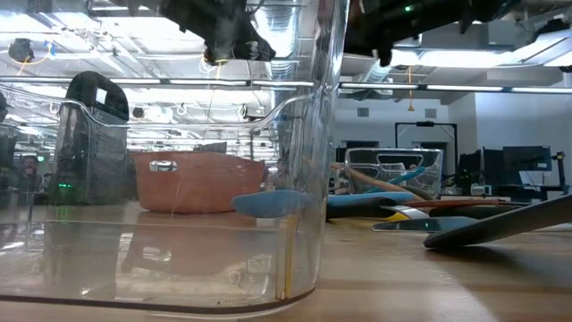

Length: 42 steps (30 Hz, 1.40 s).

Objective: Pick & Place Kitchen Items
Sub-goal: Put the dark brown serving spoon into the top transparent bin

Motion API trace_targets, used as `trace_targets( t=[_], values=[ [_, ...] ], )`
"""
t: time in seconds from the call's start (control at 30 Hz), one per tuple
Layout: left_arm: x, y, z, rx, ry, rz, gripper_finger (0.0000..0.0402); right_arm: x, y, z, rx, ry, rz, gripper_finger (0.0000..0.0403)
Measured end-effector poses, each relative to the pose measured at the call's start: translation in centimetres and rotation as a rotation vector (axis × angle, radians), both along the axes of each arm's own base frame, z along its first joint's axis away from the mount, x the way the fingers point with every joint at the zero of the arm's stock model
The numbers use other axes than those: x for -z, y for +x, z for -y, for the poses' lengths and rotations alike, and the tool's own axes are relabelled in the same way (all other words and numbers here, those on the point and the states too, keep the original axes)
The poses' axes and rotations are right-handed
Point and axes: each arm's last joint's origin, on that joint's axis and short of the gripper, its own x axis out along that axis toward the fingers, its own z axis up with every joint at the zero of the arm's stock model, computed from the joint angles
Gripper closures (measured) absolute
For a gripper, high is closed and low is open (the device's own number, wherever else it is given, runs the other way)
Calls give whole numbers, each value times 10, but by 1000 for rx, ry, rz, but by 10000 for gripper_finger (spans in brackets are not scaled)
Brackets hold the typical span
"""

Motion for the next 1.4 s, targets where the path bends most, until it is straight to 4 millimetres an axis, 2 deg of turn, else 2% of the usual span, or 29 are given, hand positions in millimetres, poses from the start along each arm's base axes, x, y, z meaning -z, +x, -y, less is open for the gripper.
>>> trace_targets(
  t=[0.17, 0.37, 0.57, 1.0, 1.2, 1.4],
  values=[
    [-7, -15, -1, -41, 10, -40, 342, -5, -21, 15, 105, 81, -25, 375],
    [-14, -32, -3, -140, 41, -77, 353, 4, -35, 39, 230, 209, -79, 372],
    [-2, -51, -1, -144, 39, -60, 365, 23, -36, 59, 314, 297, -153, 374],
    [32, -89, 1, -165, -29, 31, 372, 71, -24, 94, 328, 560, -248, 372],
    [42, -97, 2, -170, -46, 47, 372, 92, -19, 103, 338, 647, -291, 373],
    [39, -97, 2, -169, -45, 80, 372, 107, -17, 107, 359, 700, -338, 372]
  ],
)
